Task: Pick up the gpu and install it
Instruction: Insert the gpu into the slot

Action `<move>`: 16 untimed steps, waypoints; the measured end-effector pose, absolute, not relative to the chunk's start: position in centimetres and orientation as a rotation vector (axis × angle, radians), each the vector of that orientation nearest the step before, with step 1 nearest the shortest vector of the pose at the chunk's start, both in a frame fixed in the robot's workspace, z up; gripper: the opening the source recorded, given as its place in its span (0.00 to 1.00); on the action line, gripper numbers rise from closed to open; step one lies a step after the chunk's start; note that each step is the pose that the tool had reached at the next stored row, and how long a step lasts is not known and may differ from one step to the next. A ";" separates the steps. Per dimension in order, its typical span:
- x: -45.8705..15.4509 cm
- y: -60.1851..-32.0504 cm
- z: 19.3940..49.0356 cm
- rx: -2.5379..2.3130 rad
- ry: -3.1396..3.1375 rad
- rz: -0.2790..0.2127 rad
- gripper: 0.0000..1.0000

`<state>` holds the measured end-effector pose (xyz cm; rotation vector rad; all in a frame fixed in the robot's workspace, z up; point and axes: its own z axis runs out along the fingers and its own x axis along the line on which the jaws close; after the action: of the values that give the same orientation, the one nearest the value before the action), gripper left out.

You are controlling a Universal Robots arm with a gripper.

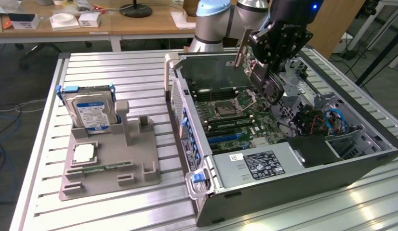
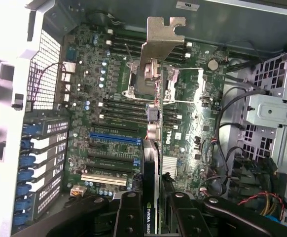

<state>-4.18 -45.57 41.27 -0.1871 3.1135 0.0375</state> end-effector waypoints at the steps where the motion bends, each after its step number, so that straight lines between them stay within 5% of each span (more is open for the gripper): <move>1: -4.2 -45.6 41.3 -0.193 3.113 0.038 0.26; 16: -4.2 -45.6 41.3 -0.290 3.106 0.039 0.26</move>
<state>-4.18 -45.57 41.27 -0.2898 3.1064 0.0387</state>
